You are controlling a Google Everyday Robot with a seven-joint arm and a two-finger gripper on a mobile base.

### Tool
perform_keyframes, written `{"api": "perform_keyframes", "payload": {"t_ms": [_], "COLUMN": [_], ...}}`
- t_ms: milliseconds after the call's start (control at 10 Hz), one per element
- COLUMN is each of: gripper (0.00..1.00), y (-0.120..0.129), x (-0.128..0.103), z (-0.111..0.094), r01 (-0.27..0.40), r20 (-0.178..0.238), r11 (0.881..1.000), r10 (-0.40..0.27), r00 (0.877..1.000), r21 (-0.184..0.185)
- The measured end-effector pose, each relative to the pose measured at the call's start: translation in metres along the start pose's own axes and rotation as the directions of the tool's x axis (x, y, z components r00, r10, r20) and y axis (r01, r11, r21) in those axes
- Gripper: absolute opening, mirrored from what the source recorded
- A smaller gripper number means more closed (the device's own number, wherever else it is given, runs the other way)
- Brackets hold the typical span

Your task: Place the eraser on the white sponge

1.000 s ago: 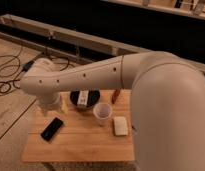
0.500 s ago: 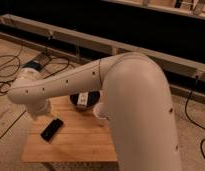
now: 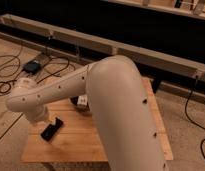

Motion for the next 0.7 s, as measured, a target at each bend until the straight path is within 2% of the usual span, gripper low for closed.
{"api": "perform_keyframes", "payload": {"t_ms": [700], "gripper": [0.60], "y": [0.003], "x": [0.011], "z": [0.037], "r01": [-0.021], "r20": [0.040], "r11": [0.999], "r10": [0.022], "r00": [0.999], "r21": [-0.031]}}
